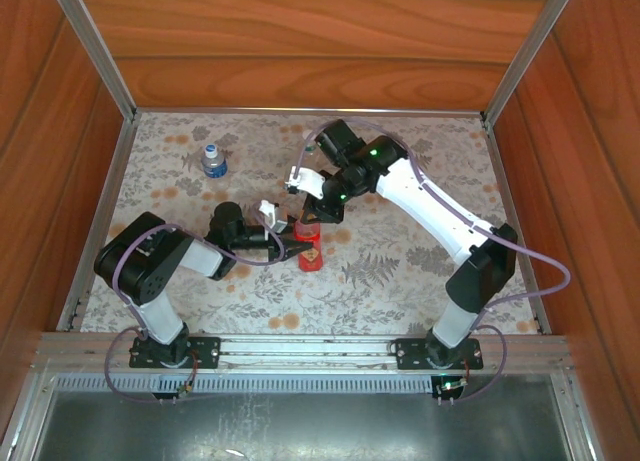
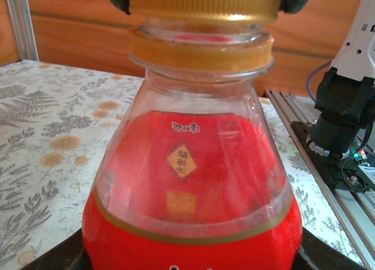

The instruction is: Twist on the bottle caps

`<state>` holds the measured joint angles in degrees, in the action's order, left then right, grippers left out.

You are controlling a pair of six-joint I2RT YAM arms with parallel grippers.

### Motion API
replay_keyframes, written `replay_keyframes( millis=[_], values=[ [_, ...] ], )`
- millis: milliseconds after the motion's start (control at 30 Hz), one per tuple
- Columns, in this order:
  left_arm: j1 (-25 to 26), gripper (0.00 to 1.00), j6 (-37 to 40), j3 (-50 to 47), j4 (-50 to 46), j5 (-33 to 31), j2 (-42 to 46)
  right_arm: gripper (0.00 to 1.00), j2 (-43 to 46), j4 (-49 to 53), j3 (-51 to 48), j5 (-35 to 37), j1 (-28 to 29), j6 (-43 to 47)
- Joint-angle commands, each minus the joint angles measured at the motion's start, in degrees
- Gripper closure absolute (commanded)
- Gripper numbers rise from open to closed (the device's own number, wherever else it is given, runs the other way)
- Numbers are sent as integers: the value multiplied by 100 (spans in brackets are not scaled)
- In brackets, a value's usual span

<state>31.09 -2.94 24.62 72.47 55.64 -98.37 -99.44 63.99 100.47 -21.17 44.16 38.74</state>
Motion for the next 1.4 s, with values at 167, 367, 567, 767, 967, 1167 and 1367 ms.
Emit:
replay_keyframes(
  millis=[167, 367, 567, 767, 967, 1167, 1367],
  values=[
    [-36, 46, -207, -141, -464, -88, 78, 76, 134, -20, -250, 54, 38, 356],
    [-12, 46, -266, -47, -470, -669, 132, 77, 320, -838, -818, 1112, 183, -1133],
    [74, 49, -398, 189, -470, -1634, 61, 78, 731, -1363, -1565, 2480, 451, -2876],
    [288, 50, -357, 372, -504, -2251, 37, 87, 714, -1342, -1706, 3656, 795, -4521],
    [464, 50, -251, 500, -700, -2470, -16, 81, 251, -890, -1289, 4173, 990, -5131],
    [459, 50, 8, 362, -961, -2372, 104, 54, 827, -1359, -1215, 3730, 965, -4035],
    [453, 50, 329, 198, -1291, -2074, 358, 40, 1843, -2059, -1650, 2492, 923, -2663]
  ],
)
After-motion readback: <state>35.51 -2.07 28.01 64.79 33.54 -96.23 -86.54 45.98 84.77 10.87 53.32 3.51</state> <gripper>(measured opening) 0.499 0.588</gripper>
